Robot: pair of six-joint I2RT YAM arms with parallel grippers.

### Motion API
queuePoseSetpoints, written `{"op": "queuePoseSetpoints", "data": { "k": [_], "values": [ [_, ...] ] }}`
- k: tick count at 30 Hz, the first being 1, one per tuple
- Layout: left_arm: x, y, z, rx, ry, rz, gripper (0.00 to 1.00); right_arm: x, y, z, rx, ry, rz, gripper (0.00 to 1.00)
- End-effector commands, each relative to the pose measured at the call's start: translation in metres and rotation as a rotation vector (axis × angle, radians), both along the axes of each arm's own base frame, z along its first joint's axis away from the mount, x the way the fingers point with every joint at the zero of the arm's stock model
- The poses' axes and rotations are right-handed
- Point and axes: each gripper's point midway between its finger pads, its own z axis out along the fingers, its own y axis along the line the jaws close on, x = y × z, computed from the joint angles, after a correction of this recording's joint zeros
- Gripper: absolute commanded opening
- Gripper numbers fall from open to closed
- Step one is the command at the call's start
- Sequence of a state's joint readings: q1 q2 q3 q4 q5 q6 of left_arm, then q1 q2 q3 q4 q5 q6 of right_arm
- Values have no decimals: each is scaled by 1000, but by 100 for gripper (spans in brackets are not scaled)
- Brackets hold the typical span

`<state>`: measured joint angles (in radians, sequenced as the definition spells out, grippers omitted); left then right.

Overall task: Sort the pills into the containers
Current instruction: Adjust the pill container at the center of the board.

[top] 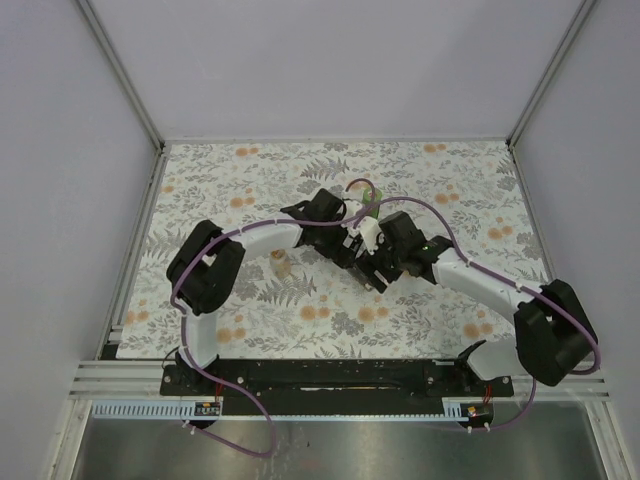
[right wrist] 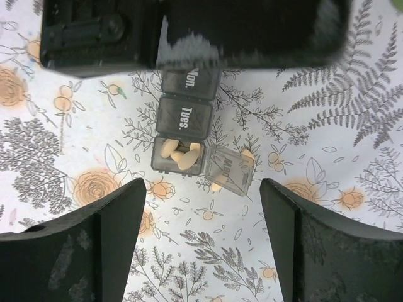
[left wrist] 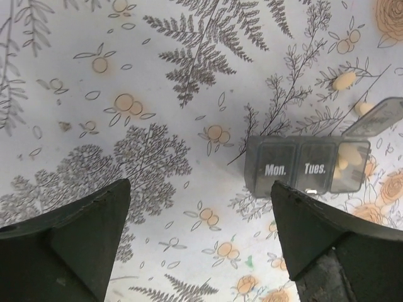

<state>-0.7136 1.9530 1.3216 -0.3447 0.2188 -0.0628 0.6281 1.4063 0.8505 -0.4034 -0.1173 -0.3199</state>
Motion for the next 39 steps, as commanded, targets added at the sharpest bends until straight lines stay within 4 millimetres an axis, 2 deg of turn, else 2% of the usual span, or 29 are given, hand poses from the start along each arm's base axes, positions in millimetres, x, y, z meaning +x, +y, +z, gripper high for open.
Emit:
{"op": "queuePoseSetpoints", "data": {
  "k": [1, 5, 10, 16, 19, 23, 26, 31, 39],
  "values": [
    [7, 6, 39, -86, -51, -41, 97, 0, 12, 36, 93, -95, 49, 82],
    [-2, 7, 57, -135, -64, -166, 99, 1, 8, 58, 144, -143, 31, 82],
    [-21, 10, 73, -153, -83, -402, 99, 6, -5, 74, 254, -108, -43, 82],
    [-49, 20, 89, -164, -120, -725, 99, 6, -25, 74, 353, -25, -117, 82],
    [-51, 24, 96, -152, -168, -833, 99, 12, -38, 75, 395, -1, -173, 82],
    [-52, 22, 104, -128, -254, -978, 99, 17, -43, 75, 424, 38, -212, 82],
    [-49, 18, 101, -65, -329, -1082, 99, 20, -42, 71, 435, 71, -222, 82],
    [-49, 5, 87, -18, -428, -1276, 99, 26, -40, 66, 435, 111, -233, 82],
    [-44, -17, 69, -32, -497, -1428, 96, 35, -49, 60, 442, 177, -291, 82]
  ]
}}
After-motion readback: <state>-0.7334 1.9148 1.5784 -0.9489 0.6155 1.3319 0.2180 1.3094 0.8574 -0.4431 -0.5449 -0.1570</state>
